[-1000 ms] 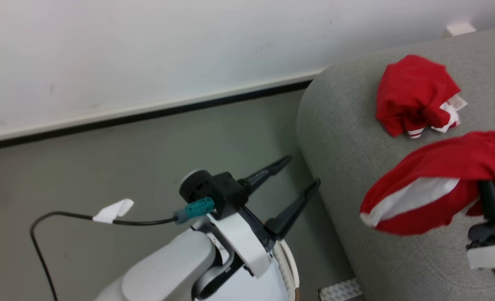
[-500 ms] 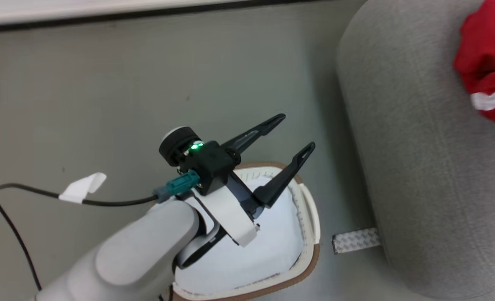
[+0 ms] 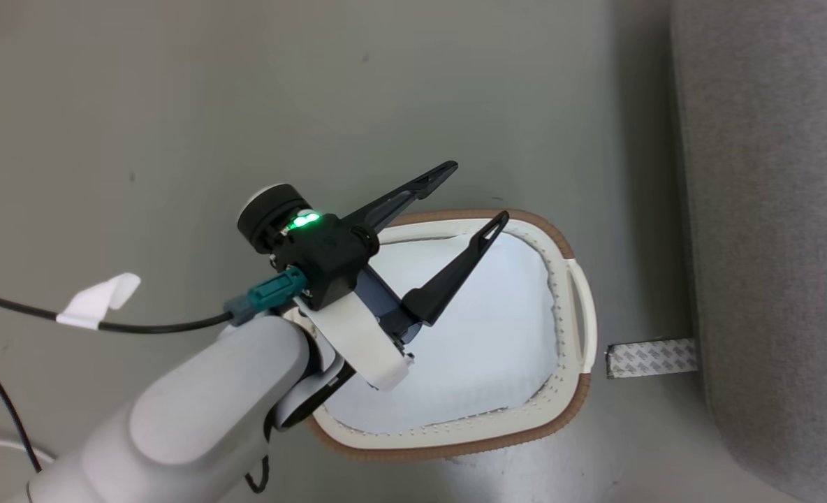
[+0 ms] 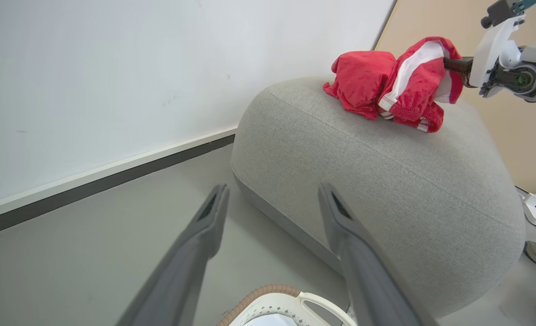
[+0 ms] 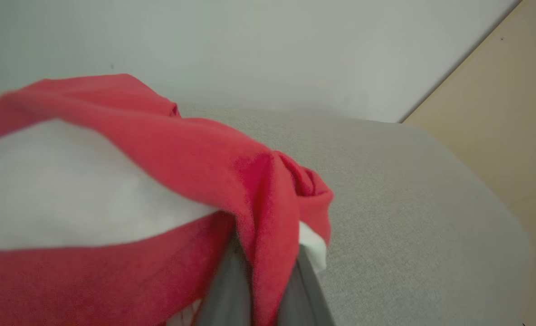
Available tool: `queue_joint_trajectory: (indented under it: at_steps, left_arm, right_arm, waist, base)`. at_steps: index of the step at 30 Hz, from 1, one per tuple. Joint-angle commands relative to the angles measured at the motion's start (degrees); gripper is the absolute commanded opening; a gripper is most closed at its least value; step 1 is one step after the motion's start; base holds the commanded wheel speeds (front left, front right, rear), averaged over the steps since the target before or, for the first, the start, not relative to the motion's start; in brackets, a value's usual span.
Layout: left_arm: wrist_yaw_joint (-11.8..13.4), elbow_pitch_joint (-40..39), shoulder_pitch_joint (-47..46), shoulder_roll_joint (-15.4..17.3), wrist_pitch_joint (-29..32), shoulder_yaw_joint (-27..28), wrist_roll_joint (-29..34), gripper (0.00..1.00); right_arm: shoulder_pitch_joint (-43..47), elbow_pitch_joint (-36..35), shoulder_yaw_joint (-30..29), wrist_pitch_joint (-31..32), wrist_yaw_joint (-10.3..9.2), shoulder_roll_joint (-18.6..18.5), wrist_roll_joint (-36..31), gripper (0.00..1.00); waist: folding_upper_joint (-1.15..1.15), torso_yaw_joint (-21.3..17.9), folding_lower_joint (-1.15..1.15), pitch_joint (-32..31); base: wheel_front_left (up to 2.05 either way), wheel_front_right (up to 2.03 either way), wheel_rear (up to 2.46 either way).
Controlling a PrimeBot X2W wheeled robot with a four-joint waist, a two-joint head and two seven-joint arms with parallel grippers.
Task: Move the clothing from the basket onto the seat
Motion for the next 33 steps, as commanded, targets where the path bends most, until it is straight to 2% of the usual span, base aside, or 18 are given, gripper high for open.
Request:
queue_joint_trajectory:
  at_steps: [1, 3, 4, 5, 6, 7, 13, 17, 22, 25, 29, 33]
  left_arm:
    - [-0.13, 0.24, 0.09, 0.28, -0.59, 0.17, -0.09, 1.0]
    - [-0.15, 0.58, 0.56, 0.07, -0.84, 0.38, -0.48, 1.0]
    - [-0.13, 0.82, 0.76, 0.03, -0.9, 0.58, -0.6, 1.0]
    - [-0.09, 1.04, 0.95, -0.03, -1.07, 0.73, -0.79, 1.0]
    - [-0.06, 1.28, 1.13, -0.08, -1.11, 0.93, -0.9, 1.0]
    - [-0.07, 1.49, 1.24, -0.16, -1.14, 1.1, -1.07, 1.0]
    - [0.07, 2.61, 2.33, -1.08, -1.64, 1.89, -1.76, 1.0]
    - [-0.11, 4.1, 4.01, -2.16, -1.89, 2.12, -2.18, 1.0]
    - [-0.01, 6.02, 6.65, -3.52, -1.96, 2.85, -2.95, 1.0]
    - [0.35, 6.94, 8.67, -4.27, -1.98, 3.96, -3.61, 1.0]
    - [0.79, 7.42, 11.81, -5.11, -2.0, 6.49, -4.23, 1.0]
    - [1.68, 7.52, 14.84, -5.28, -2.0, 10.25, -4.34, 1.0]
  right_arm:
    - [-1.85, 2.38, -1.91, 1.3, -0.15, -0.04, -3.04, 0.0]
    - [-2.4, 3.88, -3.24, 3.17, -0.15, 1.41, -5.75, 0.0]
    - [-2.52, 4.09, -3.34, 4.33, -0.15, 2.11, -7.1, 0.07]
    - [-2.86, 4.05, -3.05, 5.58, -0.15, 2.93, -7.92, 0.34]
    - [-3.35, 3.7, -3.08, 6.5, -0.15, 3.56, -9.01, 0.55]
    - [-3.67, 3.22, -3.18, 7.54, -0.15, 3.98, -10.23, 0.99]
    - [-3.52, 0.08, -2.53, 15.93, -0.15, 7.28, -14.8, 1.0]
    - [-0.19, -3.03, -1.53, 22.33, -0.15, 7.91, -16.34, 1.0]
    - [4.71, -7.59, 0.06, 28.28, -0.15, 6.63, -14.81, 1.0]
    - [8.16, -12.1, 2.72, 31.38, -0.15, 4.34, -11.96, 1.0]
    - [11.87, -17.53, 6.54, 31.91, -0.15, 1.77, -7.74, 1.0]
    - [13.89, -21.66, 10.07, 29.67, -0.15, -0.1, -2.9, 1.0]
  waist:
    - [0.0, 1.15, -0.02, 0.42]
    - [0.0, 1.42, -0.02, -0.17]
    - [0.0, 1.45, -0.02, -0.55]
    - [0.0, 1.43, -0.02, -0.94]
    - [0.0, 1.38, -0.02, -1.38]
    - [0.0, 1.31, -0.02, -1.81]
    - [0.0, 0.63, -0.02, -5.74]
    - [0.0, 0.29, -0.02, -10.54]
    - [0.0, 0.24, -0.02, -16.65]
    - [0.0, 0.23, -0.02, -20.96]
    - [0.0, 0.54, -0.02, -26.51]
    - [0.0, 1.67, -0.02, -30.87]
  base:
    - [0.0, 0.0, 0.0]
    - [0.0, 0.0, 0.0]
    - [0.0, 0.0, 0.0]
    - [0.0, 0.0, 0.0]
    - [0.0, 0.0, 0.0]
    - [0.0, 0.0, 0.0]
    - [0.0, 0.0, 0.0]
    - [0.0, 0.0, 0.0]
    - [0.0, 0.0, 0.0]
    - [0.0, 0.0, 0.0]
    - [0.0, 0.0, 0.0]
    - [0.0, 0.0, 0.0]
